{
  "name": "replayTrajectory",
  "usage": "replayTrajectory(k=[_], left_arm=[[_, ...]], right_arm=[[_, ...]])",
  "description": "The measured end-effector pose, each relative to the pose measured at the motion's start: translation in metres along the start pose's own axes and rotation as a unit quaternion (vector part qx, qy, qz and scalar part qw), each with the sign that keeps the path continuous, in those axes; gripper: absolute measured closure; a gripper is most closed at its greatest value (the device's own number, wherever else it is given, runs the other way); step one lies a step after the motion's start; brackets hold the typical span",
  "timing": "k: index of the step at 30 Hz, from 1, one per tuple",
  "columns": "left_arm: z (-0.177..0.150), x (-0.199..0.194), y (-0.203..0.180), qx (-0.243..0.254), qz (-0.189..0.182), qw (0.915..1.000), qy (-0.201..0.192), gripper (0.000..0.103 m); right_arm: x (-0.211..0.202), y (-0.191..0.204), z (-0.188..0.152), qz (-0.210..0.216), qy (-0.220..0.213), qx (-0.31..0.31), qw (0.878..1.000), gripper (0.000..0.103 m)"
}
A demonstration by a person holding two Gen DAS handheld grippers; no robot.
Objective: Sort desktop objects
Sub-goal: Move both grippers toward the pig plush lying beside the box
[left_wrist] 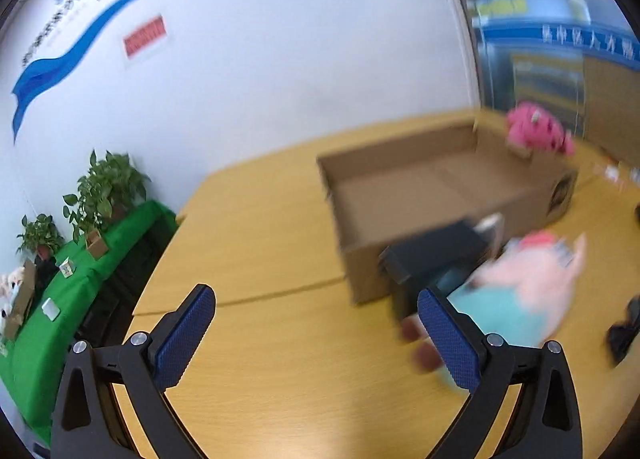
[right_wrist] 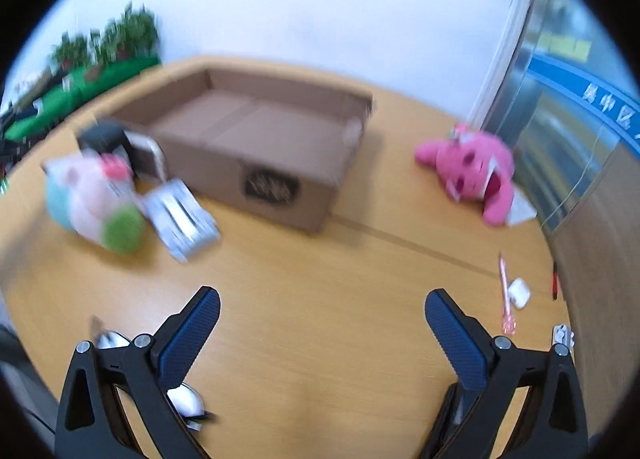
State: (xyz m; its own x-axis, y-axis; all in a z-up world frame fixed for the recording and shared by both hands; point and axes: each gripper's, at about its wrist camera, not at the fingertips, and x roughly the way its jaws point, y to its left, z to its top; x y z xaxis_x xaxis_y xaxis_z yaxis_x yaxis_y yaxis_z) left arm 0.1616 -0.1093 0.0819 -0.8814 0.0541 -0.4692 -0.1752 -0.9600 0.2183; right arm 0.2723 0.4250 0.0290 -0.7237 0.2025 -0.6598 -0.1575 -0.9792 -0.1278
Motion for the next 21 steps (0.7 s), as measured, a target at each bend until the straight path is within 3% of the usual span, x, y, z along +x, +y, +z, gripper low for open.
replayTrajectory(k=[2,5,11,14,21], left_arm=[[0.008,-0.019,-0.028,-0.036,-0.037,0.9985,-0.019,0.000],[0.010,-0.026,-0.064,-0.071,-0.083,0.9940,0.006,0.000],[0.002,-0.034,-0.109,-0.112,-0.154,0.9812,0.030,0.000],[0.006,-0.038,-0.118,-0.116,-0.165,0.9788,0.035,0.000],[0.018,-0.037,-0.115,-0.129,-0.154,0.9789,0.039,0.001]], right_arm=[[-0.003,0.016,0.006,0.013,-0.032,0.050,0.998,0.001],[0.009,0.053,0.013,0.045,-0.039,0.104,0.993,0.001],[0.005,0.103,0.021,0.087,-0.031,0.058,0.994,0.001],[0.000,0.112,0.020,0.072,-0.036,0.039,0.996,0.001],[-0.002,0.101,0.018,0.065,-0.034,0.061,0.995,0.001]])
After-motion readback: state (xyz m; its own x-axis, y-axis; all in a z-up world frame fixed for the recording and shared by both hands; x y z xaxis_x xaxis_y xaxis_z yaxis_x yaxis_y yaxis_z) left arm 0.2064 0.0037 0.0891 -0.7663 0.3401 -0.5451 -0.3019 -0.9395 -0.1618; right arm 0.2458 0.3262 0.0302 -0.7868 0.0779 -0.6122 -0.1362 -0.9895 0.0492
